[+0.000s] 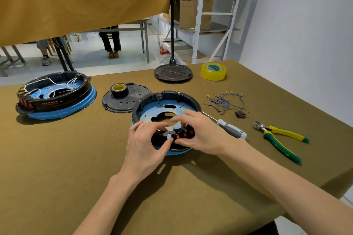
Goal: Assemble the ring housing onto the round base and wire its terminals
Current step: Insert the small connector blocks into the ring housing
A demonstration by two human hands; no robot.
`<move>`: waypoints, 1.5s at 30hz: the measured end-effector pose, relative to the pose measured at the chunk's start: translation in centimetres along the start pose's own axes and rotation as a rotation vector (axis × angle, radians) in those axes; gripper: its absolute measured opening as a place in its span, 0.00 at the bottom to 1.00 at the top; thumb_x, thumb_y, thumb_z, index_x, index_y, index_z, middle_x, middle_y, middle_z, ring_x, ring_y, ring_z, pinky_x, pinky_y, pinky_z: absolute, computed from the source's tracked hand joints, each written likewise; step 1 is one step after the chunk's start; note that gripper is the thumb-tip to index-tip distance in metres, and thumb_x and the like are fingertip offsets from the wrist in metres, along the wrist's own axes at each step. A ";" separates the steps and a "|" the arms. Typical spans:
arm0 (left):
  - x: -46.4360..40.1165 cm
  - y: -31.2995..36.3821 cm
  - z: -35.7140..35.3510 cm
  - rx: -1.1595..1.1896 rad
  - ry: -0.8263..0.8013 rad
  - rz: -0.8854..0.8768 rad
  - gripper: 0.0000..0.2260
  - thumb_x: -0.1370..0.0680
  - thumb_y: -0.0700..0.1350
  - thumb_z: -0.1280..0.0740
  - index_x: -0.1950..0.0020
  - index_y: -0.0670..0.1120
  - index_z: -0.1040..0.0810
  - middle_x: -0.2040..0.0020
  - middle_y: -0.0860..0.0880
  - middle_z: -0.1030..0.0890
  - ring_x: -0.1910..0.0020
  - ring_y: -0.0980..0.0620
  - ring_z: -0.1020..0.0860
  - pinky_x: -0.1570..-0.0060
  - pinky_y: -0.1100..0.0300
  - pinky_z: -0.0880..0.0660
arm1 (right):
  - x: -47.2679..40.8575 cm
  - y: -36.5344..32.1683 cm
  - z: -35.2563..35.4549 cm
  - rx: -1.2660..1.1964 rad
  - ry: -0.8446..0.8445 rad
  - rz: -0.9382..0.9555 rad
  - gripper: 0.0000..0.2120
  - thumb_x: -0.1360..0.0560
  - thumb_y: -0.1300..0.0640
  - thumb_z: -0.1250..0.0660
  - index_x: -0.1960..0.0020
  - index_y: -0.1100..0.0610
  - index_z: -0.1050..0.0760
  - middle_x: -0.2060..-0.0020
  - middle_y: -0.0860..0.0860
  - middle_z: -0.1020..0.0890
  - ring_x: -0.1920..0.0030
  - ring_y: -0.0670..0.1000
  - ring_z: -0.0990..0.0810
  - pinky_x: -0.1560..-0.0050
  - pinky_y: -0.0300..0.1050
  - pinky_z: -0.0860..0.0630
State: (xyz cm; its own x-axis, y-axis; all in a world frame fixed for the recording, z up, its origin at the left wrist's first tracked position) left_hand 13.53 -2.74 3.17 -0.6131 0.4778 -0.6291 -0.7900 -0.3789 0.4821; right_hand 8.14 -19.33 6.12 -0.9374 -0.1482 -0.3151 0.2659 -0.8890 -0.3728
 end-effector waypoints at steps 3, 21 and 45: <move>0.0 -0.2 0.3 0.020 0.009 -0.005 0.14 0.24 0.56 0.31 0.40 0.54 0.20 0.47 0.60 0.17 0.43 0.64 0.23 0.29 0.63 0.41 | -0.2 -0.2 0.0 0.046 -0.037 0.036 0.18 0.23 0.48 0.26 0.35 0.50 0.19 0.43 0.46 0.22 0.42 0.45 0.27 0.41 0.42 0.28; -0.2 -0.7 0.2 0.063 0.020 0.013 0.08 0.24 0.53 0.30 0.47 0.53 0.18 0.52 0.62 0.18 0.46 0.65 0.23 0.26 0.63 0.43 | -0.2 -0.5 -0.3 0.117 0.018 0.084 0.18 0.24 0.49 0.25 0.35 0.48 0.18 0.45 0.46 0.13 0.46 0.45 0.20 0.49 0.27 0.39; -0.1 -0.1 -0.6 -0.017 0.014 0.011 0.12 0.25 0.52 0.23 0.45 0.52 0.19 0.49 0.58 0.18 0.44 0.58 0.23 0.23 0.52 0.43 | 5.7 18.0 5.6 0.483 0.089 -0.974 0.13 0.17 0.53 0.39 0.40 0.57 0.22 0.41 0.59 0.19 0.39 0.62 0.22 0.40 0.53 0.27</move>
State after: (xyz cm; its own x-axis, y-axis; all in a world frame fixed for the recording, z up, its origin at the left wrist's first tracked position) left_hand 13.68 -3.18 2.82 -0.6218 0.4623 -0.6322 -0.7826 -0.3978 0.4789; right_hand 6.31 -38.62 2.48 -0.6730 0.7264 -0.1395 -0.7165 -0.6870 -0.1208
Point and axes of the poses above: each hand's wrist, its own x-axis away from the middle knuckle, its own z-axis out of the back of the hand, y = z × x, the point moved 6 cm from there along -x, towards the middle knuckle
